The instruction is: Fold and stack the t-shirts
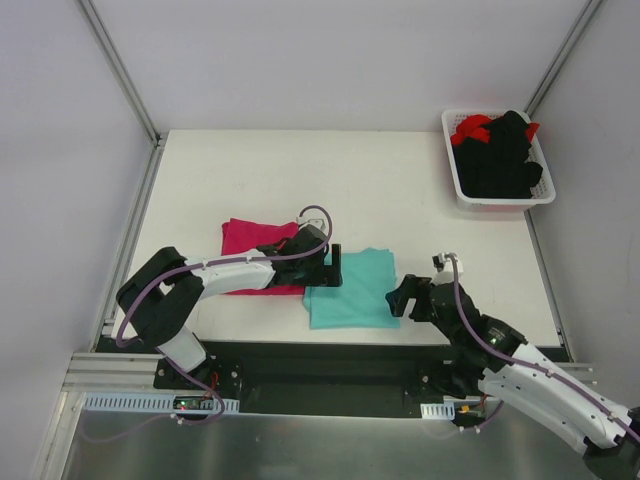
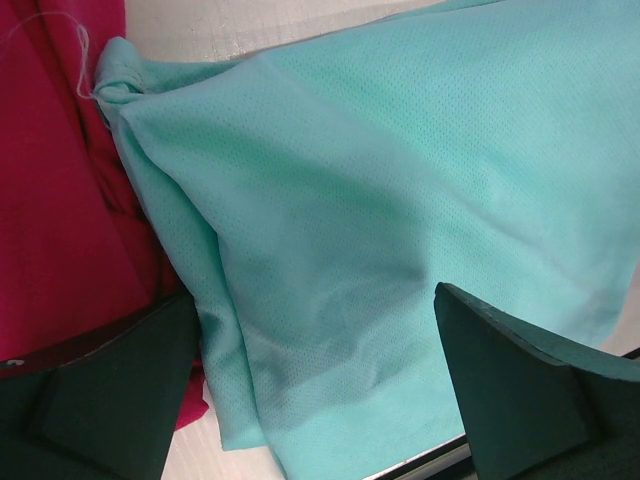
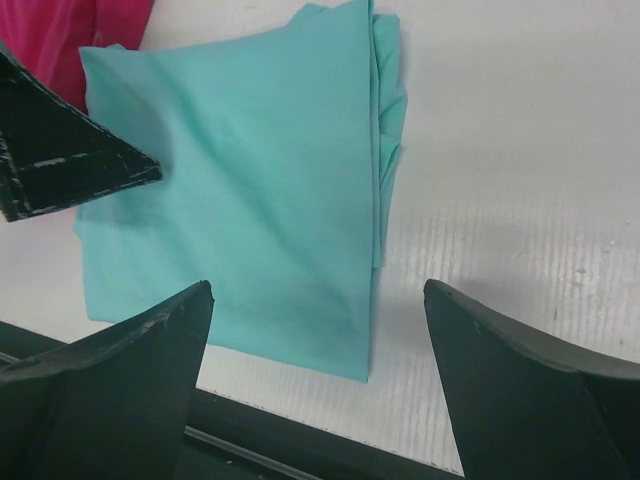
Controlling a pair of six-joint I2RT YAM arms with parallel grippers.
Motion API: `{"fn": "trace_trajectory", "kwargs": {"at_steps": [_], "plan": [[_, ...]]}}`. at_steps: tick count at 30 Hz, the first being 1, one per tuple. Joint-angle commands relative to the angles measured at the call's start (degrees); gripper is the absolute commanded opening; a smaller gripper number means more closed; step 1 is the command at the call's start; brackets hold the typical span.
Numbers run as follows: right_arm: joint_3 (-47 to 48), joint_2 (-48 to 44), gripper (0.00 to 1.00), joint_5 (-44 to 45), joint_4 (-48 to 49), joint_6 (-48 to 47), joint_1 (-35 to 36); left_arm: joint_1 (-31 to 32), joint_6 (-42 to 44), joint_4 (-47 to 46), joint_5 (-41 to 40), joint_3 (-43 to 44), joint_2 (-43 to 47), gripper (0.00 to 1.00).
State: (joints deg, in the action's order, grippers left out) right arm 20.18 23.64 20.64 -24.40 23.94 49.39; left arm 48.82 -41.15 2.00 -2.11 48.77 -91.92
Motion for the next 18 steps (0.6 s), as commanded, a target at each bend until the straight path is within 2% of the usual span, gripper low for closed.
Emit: {"fn": "trace_trajectory", "kwargs": {"at_steps": [1,10,18], "plan": [[-5.6,0.5,0.90,-1.0,10.2,1.9,0.1,0.5,-0.3,2.3,-0.4,0.2,0.7,0.98],[-10.4,3.8,0.89,-0.5,16.1,5.0,-0.3,0.5,-0.1,2.6,-0.6,0.8,0.3,0.97],[-11.4,9.8,0.86,-1.7,21.5,5.1,-0.6,0.5,-0.8,2.7,-0.3,0.8,0.5,0.93]]}}
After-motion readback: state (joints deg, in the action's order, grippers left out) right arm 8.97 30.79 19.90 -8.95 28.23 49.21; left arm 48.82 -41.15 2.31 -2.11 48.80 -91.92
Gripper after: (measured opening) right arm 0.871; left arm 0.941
